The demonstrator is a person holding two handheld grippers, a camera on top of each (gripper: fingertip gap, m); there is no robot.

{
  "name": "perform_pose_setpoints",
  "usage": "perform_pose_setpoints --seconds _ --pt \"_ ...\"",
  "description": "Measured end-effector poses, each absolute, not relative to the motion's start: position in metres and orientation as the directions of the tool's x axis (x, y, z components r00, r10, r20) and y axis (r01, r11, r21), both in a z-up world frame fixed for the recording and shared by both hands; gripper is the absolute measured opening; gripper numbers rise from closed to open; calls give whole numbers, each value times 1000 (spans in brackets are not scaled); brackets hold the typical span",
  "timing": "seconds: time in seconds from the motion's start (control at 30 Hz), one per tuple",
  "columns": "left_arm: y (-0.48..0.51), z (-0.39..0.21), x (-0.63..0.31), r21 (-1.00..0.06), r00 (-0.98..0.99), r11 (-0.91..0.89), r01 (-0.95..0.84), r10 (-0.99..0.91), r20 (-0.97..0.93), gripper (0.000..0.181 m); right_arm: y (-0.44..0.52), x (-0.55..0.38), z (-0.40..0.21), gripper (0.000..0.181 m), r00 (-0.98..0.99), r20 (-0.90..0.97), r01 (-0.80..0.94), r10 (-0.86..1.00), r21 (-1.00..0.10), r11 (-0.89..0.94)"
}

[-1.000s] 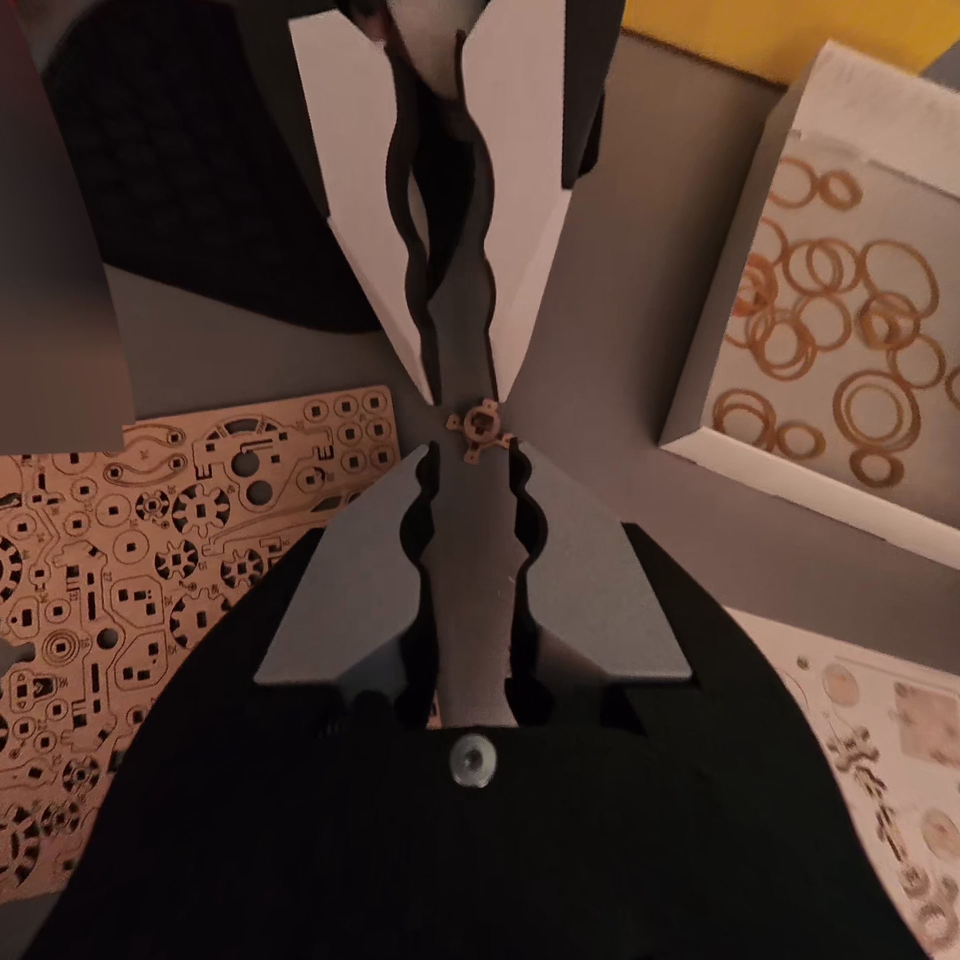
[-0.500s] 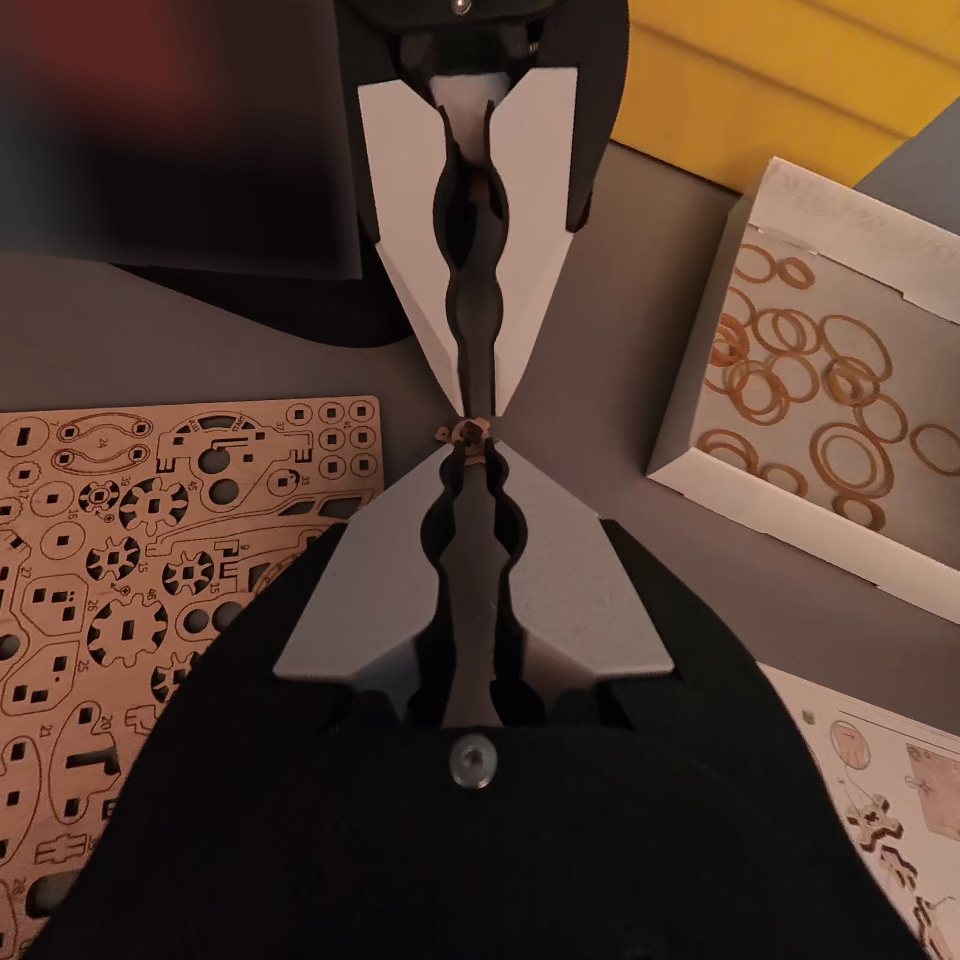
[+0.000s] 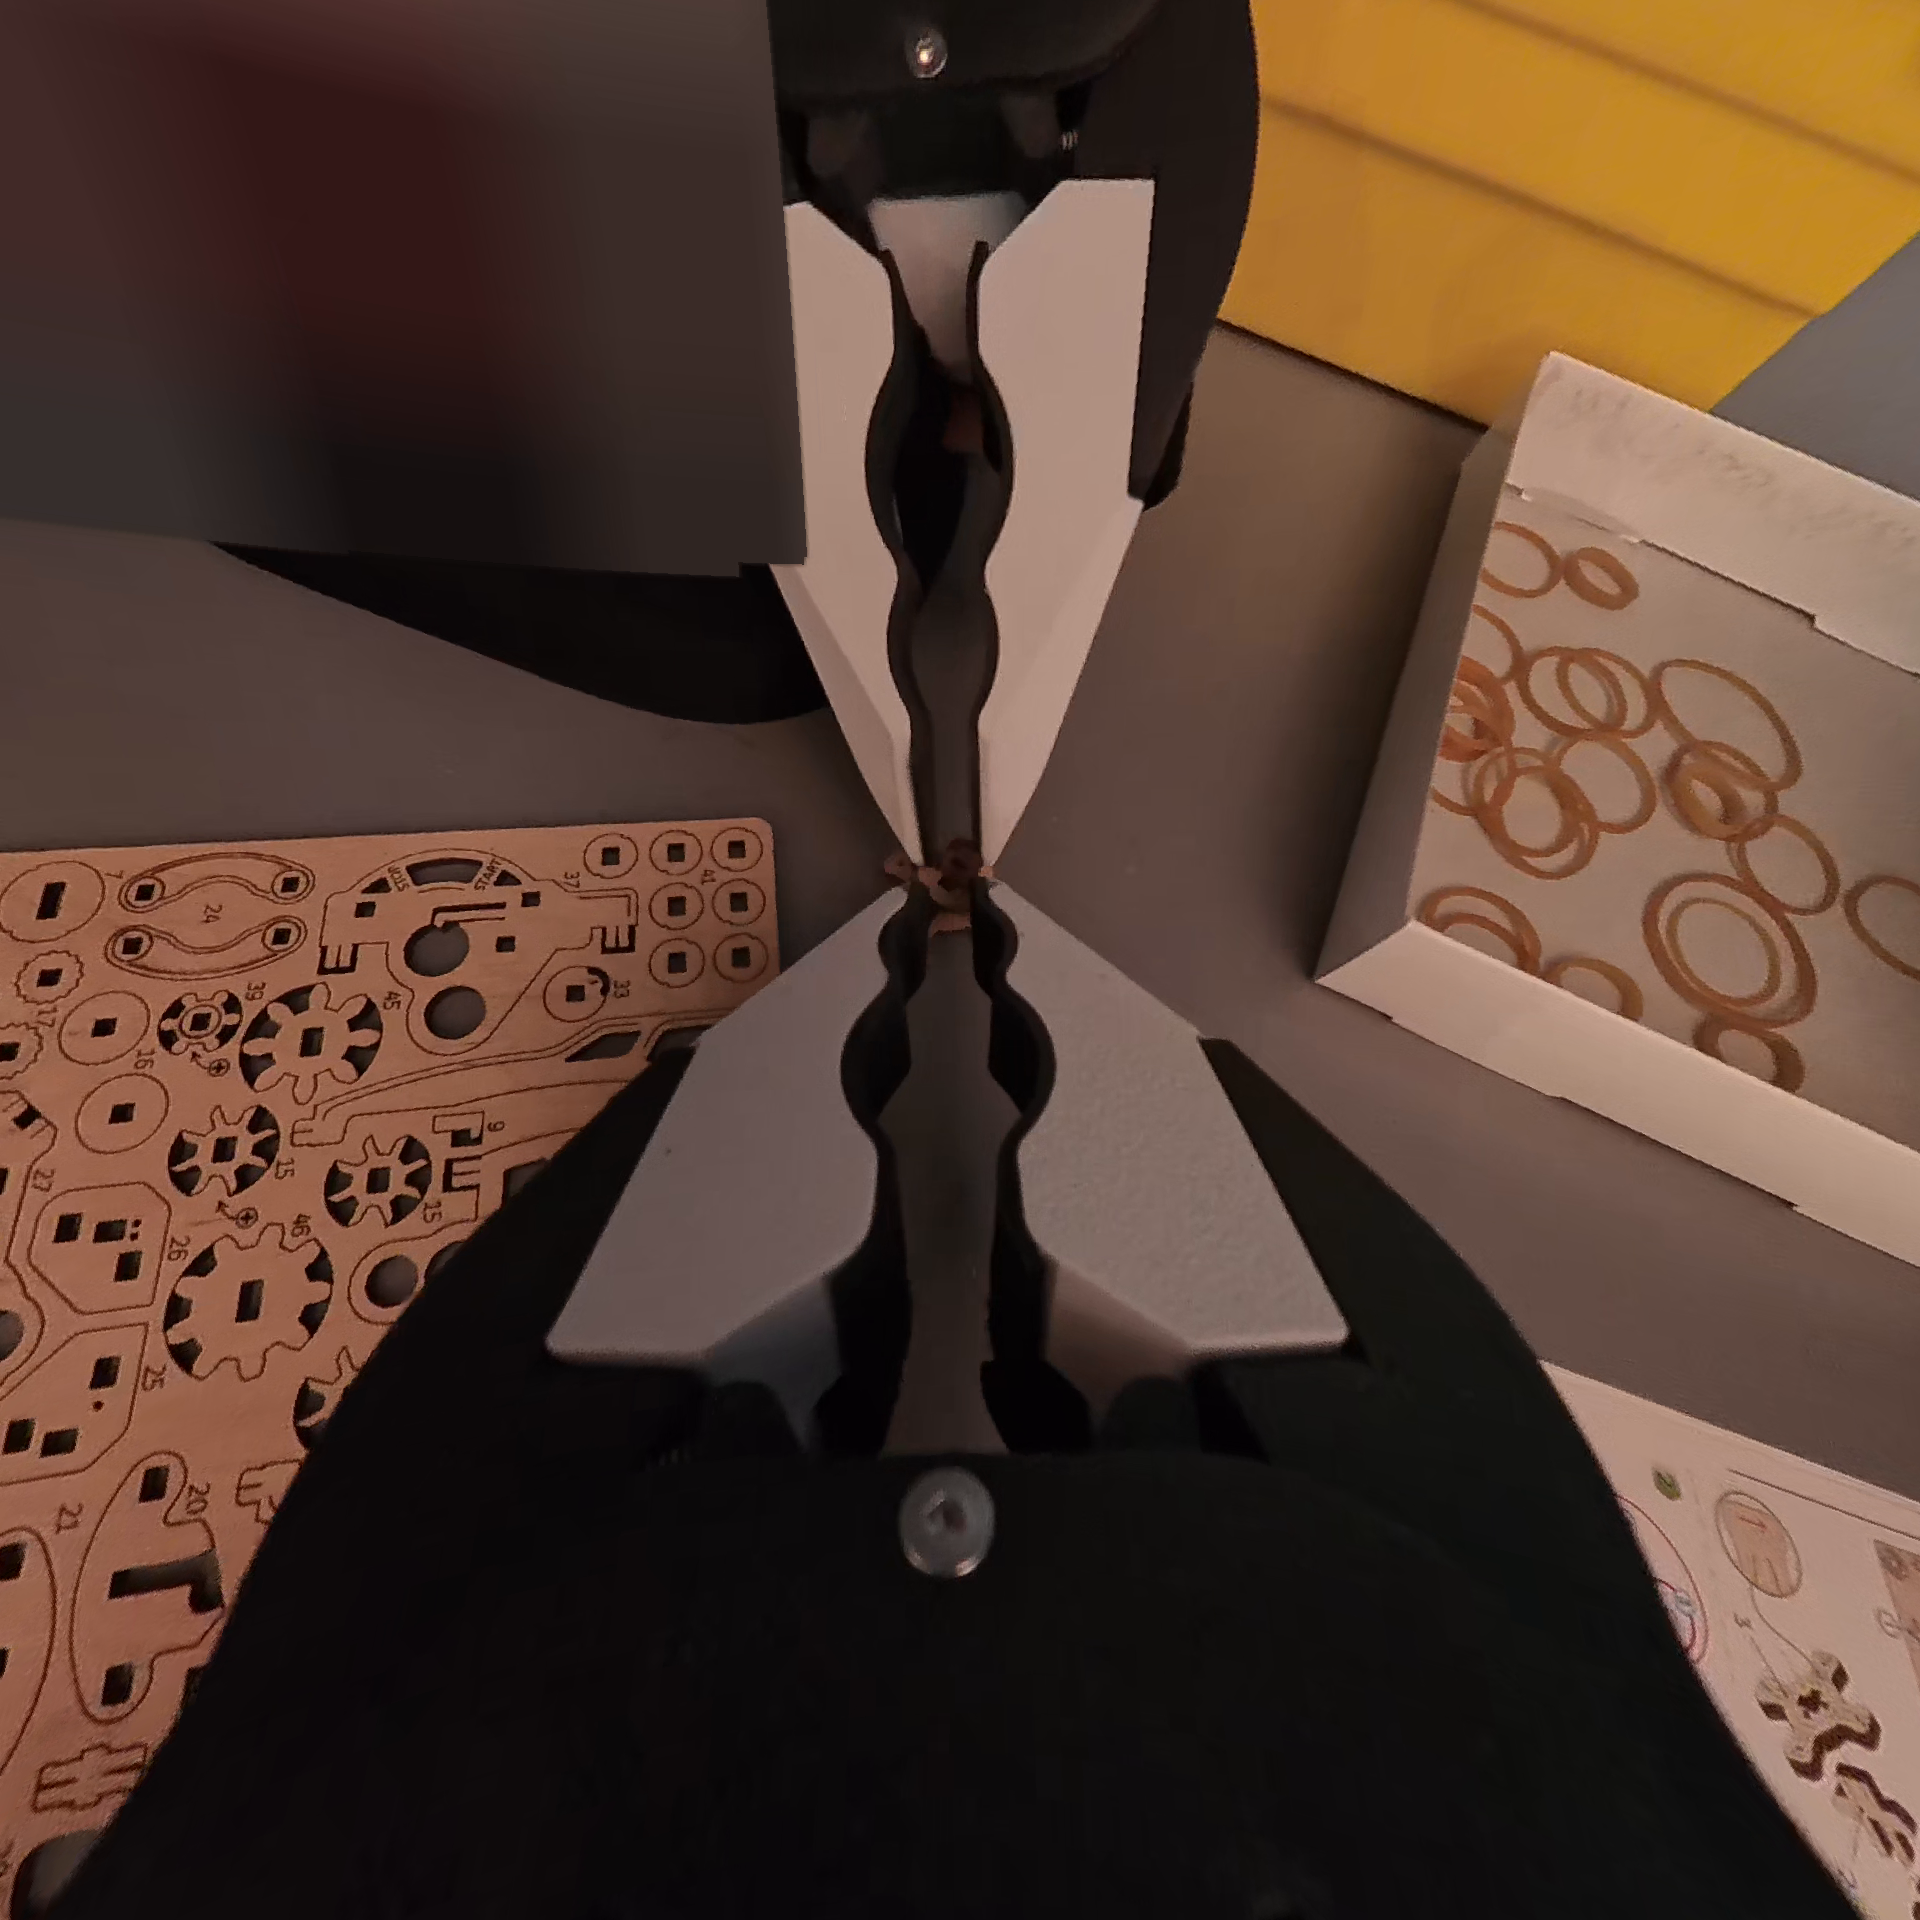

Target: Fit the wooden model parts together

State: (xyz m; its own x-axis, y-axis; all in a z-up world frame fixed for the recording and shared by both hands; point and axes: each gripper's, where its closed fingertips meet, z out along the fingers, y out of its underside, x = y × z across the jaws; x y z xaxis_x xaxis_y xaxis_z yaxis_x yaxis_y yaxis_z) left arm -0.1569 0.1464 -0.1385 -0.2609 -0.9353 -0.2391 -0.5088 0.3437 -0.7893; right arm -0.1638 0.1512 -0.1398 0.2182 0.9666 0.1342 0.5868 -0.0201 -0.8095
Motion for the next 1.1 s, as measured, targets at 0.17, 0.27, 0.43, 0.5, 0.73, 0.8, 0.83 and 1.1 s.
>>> perform_pose_setpoints --seconds 0.17,0.27,0.43,0.5,0.73,0.8,0.83,1.1 --pt "147 -139 -157 -788 -260 347 -509 -934 -244 4 151 -164 -140 7 224 113 605 968 -795 -47" --pt "146 -139 -157 -785 -261 356 -507 -931 -254 4 151 -164 -140 8 230 98 626 968 -776 -71" --pt "146 -139 -157 -783 -258 361 -506 -930 -262 4 151 -165 -141 9 247 105 654 963 -751 -86" --pt "147 -139 -158 -782 -253 360 -508 -931 -264 4 152 -165 -141 9 255 106 657 961 -748 -92" --pt "152 -137 -161 -778 -223 344 -526 -938 -264 8 154 -163 -137 8 264 132 657 955 -750 -78" --pt "149 -135 -161 -788 -233 333 -518 -941 -244 5 155 -163 -133 9 263 134 643 956 -763 -70" --pt "149 -135 -161 -792 -235 331 -514 -942 -241 5 155 -164 -132 9 260 129 632 957 -772 -68" --pt "150 -139 -160 -773 -231 346 -531 -937 -261 5 154 -167 -137 9 238 107 631 965 -773 -70"
